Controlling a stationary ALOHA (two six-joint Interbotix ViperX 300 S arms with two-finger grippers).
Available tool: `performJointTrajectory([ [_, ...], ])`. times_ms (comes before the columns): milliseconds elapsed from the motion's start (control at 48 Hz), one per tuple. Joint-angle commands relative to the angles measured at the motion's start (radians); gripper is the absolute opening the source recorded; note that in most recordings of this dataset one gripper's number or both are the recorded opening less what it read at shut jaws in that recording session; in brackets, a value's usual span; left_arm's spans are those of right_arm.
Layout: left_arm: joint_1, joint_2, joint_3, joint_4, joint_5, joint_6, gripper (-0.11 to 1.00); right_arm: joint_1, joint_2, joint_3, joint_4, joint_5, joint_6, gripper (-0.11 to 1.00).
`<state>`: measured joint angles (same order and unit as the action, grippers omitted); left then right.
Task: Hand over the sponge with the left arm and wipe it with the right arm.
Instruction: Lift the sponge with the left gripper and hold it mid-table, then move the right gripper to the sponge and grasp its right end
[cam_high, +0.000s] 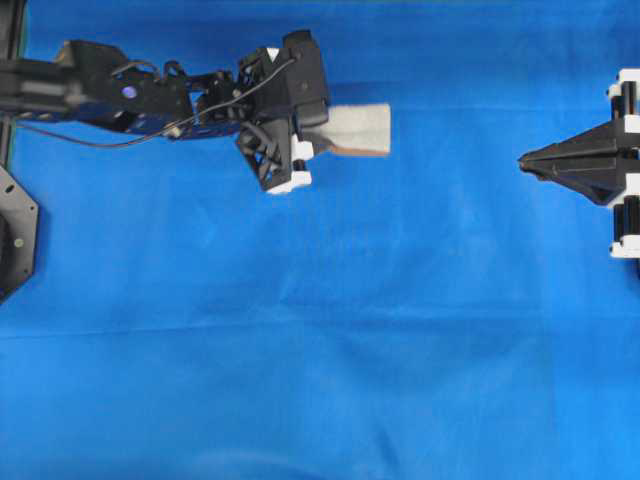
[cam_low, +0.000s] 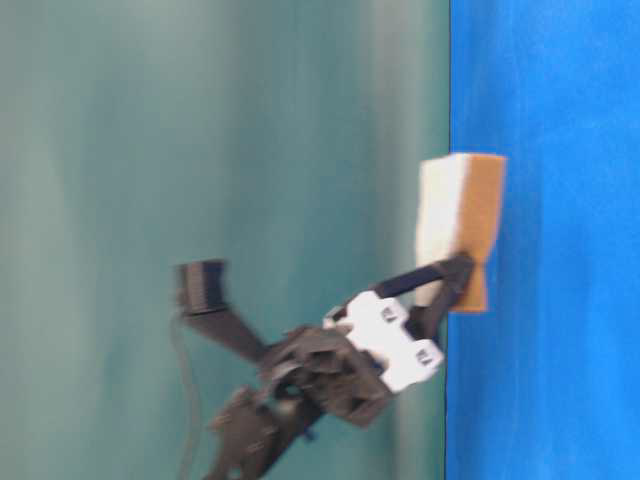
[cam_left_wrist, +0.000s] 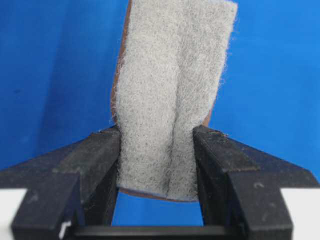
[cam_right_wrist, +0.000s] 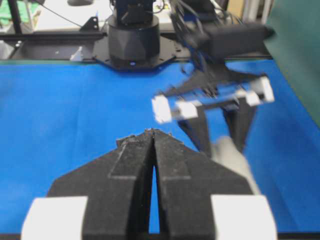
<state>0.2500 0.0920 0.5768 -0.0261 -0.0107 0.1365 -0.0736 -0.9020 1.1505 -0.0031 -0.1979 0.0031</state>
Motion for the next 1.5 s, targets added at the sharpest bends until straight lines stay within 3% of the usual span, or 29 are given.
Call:
performJointTrajectory([
  [0,-0.038,-0.089,-0.006,-0.002,0.052,-0.020,0.37,-0.005,0.008,-0.018,0.000,-0.005,-0.003,0.00],
  [375,-0.195,-0.229,0.023,-0.002,0.100,-0.140,0.37,-0.006,0.020,-0.026,0.000,0.003,-0.006,0.00],
  [687,-0.199,-0.230,0.029,-0.002,0.100,-0.143,0.37,-0.002,0.089,-0.075,0.000,0.011,0.005,0.00],
  [958,-0.199,-0.232,0.031,-0.002,0.100,-0.141,0.37,0.023,0.238,-0.160,0.000,0.026,0.002,0.01],
  [1208,-0.199,-0.230,0.031,-0.002,0.100,-0.141,0.37,0.031,0.390,-0.224,-0.006,0.041,-0.014,0.67],
  [1270,-0.199,-0.232,0.032,-0.002,0.100,-0.141,0.37,0.032,0.434,-0.247,-0.006,0.040,-0.014,0.73],
  [1478,-0.199,-0.230,0.032,-0.002,0.100,-0.140,0.37,0.032,0.549,-0.322,-0.008,0.043,-0.012,0.73],
])
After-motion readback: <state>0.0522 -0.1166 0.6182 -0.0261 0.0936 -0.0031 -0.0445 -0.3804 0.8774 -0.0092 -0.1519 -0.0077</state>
